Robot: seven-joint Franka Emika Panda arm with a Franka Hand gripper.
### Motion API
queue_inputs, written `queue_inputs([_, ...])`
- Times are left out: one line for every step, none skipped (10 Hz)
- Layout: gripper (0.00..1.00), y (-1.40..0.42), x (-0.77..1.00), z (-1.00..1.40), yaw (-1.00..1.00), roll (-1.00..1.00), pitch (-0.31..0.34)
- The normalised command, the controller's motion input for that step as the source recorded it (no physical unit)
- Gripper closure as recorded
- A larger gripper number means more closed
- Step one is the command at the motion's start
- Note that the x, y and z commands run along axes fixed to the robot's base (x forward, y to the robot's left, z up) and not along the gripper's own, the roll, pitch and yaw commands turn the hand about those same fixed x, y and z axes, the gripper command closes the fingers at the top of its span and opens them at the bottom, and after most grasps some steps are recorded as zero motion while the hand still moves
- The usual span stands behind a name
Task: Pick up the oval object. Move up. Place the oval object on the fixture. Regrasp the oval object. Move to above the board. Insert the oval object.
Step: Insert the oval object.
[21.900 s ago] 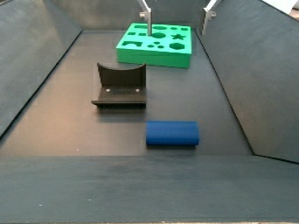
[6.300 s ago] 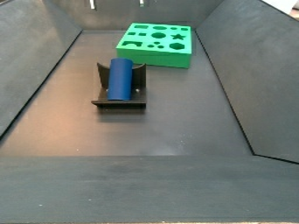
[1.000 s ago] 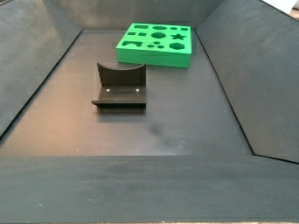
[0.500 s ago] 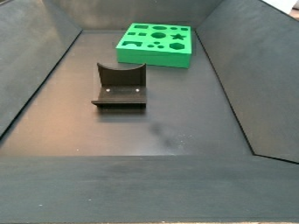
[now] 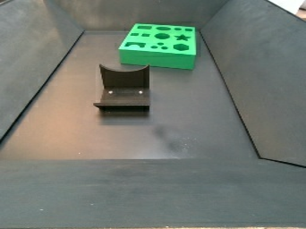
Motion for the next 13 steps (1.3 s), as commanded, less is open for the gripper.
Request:
queue_inputs([1.00, -0.47, 0.10, -0.33, 0.00, 0.03, -0.124])
queue_inputs([1.00, -0.39, 0.10, -0.46, 0.00, 0.06, -0.056])
queue_inputs([1.00, -0.32, 0.05, -0.54, 0.00, 0.09, -0.050])
queue_inputs([1.00, -0.33, 0.00, -0.55, 0.00, 0.09, -0.064])
queue_inputs([1.00, -0.42, 0.04, -0.38, 0.00, 0.10, -0.026])
queue_inputs([1.00, -0.41, 0.03, -0.44, 0.00, 0.06, -0.056])
queue_inputs([1.00, -0.41, 0.05, -0.42, 0.00, 0.06, -0.059])
queue_inputs([1.00, -0.33, 0.03, -0.49, 0.00, 0.02, -0.066])
queue_inputs([1.00, -0.30, 0.00, -0.46, 0.00, 0.02, -0.080])
queue_inputs([1.00, -0.24, 0.00, -0.50, 0.00, 0.00, -0.073])
queue_inputs([1.00, -0.25, 0.00, -0.49, 0.00, 0.01, -0.084])
queue_inputs([1.00, -0.19, 0.00, -0.53, 0.00, 0.00, -0.083])
queue_inputs([1.00, -0.23, 0.00, -0.49, 0.00, 0.00, -0.097])
